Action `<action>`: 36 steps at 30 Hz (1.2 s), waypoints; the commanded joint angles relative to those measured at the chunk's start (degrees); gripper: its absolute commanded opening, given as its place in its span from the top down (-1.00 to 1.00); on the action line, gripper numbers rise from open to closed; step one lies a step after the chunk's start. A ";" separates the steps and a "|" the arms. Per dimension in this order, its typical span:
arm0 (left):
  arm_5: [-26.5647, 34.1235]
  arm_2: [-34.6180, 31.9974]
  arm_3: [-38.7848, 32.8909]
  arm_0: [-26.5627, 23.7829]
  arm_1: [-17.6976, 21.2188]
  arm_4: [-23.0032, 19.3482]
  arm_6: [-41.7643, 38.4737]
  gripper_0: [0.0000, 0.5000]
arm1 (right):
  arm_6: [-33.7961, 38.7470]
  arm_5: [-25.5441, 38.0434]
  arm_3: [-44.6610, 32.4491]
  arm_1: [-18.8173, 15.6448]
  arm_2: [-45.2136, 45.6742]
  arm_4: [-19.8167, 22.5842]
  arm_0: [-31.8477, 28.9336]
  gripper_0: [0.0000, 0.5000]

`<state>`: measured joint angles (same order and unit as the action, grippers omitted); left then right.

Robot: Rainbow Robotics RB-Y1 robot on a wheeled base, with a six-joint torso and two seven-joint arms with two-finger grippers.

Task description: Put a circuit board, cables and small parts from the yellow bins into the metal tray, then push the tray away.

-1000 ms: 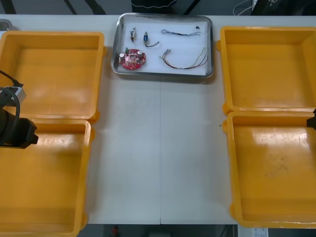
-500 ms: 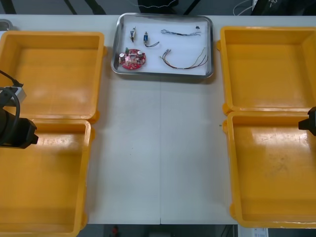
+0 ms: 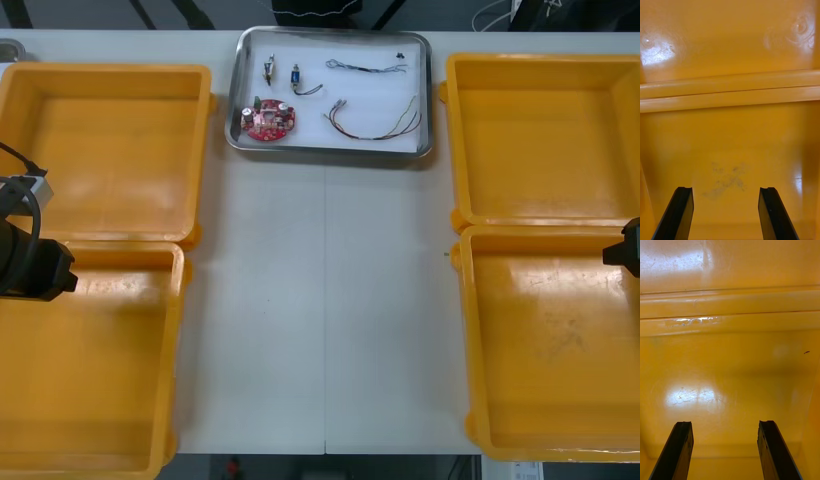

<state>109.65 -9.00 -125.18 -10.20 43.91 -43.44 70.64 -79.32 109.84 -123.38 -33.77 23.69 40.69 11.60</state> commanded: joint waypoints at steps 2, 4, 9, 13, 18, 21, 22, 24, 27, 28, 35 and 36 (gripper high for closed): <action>0.35 -1.72 -0.76 0.71 2.23 -0.32 0.37 -1.00 | 1.01 0.16 -0.54 -2.01 0.48 0.44 -0.88 -1.00; 0.35 -1.72 -0.76 0.71 2.23 -0.32 0.37 -1.00 | 1.01 0.16 -0.54 -2.01 0.48 0.44 -0.88 -1.00; 0.35 -1.72 -0.76 0.71 2.23 -0.32 0.37 -1.00 | 1.01 0.16 -0.54 -2.01 0.48 0.44 -0.88 -1.00; 0.35 -1.72 -0.76 0.71 2.23 -0.32 0.37 -1.00 | 1.01 0.16 -0.54 -2.01 0.48 0.44 -0.88 -1.00; 0.35 -1.72 -0.76 0.71 2.23 -0.32 0.37 -1.00 | 1.01 0.16 -0.54 -2.01 0.48 0.44 -0.88 -1.00; 0.35 -1.72 -0.76 0.71 2.23 -0.32 0.37 -1.00 | 1.01 0.16 -0.54 -2.01 0.48 0.44 -0.88 -1.00; 0.35 -1.72 -0.76 0.71 2.23 -0.32 0.37 -1.00 | 1.01 0.16 -0.54 -2.01 0.48 0.44 -0.88 -1.00; 0.35 -1.72 -0.76 0.71 2.23 -0.32 0.37 -1.00 | 1.01 0.16 -0.54 -2.01 0.48 0.44 -0.88 -1.00; 0.35 -1.72 -0.76 0.71 2.23 -0.32 0.37 -1.00 | 1.01 0.16 -0.54 -2.01 0.48 0.44 -0.88 -1.00; 0.35 -1.72 -0.76 0.71 2.23 -0.32 0.37 -1.00 | 1.01 0.16 -0.54 -2.01 0.48 0.44 -0.88 -1.00; 0.35 -1.72 -0.76 0.71 2.23 -0.32 0.37 -1.00 | 1.01 0.16 -0.54 -2.01 0.48 0.44 -0.88 -1.00; 0.35 -1.72 -0.76 0.71 2.23 -0.32 0.37 -1.00 | 1.01 0.16 -0.54 -2.01 0.48 0.44 -0.88 -1.00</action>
<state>109.65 -9.00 -125.18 -10.20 43.91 -43.44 70.64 -79.32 109.84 -123.38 -33.77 23.69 40.69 11.49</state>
